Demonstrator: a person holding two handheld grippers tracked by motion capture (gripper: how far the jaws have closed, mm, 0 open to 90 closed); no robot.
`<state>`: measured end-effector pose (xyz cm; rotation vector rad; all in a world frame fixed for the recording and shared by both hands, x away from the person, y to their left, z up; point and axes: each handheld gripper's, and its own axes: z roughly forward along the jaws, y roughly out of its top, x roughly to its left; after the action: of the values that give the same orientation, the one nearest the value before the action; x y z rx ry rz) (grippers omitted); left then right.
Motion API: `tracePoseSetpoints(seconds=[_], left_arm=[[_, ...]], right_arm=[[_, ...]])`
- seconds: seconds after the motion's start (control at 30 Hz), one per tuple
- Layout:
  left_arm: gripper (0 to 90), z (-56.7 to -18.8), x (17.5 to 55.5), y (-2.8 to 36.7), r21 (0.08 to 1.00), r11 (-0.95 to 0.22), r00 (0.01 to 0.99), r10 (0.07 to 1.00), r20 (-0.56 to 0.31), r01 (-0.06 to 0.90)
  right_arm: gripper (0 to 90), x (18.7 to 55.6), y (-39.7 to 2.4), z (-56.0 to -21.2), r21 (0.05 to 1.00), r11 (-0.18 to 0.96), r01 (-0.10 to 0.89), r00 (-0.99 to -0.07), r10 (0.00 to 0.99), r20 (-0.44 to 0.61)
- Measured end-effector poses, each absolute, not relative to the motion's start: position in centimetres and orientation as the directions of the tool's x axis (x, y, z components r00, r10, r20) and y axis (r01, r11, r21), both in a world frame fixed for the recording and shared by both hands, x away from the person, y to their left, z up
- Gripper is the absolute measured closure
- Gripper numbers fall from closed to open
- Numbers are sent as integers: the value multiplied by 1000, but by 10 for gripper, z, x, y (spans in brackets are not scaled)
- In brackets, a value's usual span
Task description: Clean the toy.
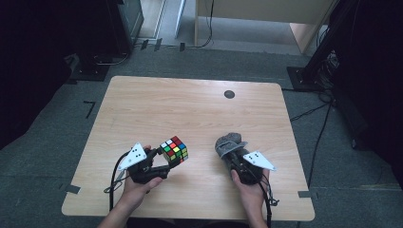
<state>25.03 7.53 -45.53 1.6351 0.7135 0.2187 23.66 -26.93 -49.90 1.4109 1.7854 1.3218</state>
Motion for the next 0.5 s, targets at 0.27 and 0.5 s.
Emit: tracePoseSetpoints(seconds=[0.27,0.5], left_arm=[[344,-456,251,77,945,-31,785,566,-252,326],[343,-456,253,79,944,-25,774,579,-255,330]], right_arm=[[583,243,-263,-516,868,25,496,-319,935,156],[396,241,-261,-503,890,2,456,-317,935,161]])
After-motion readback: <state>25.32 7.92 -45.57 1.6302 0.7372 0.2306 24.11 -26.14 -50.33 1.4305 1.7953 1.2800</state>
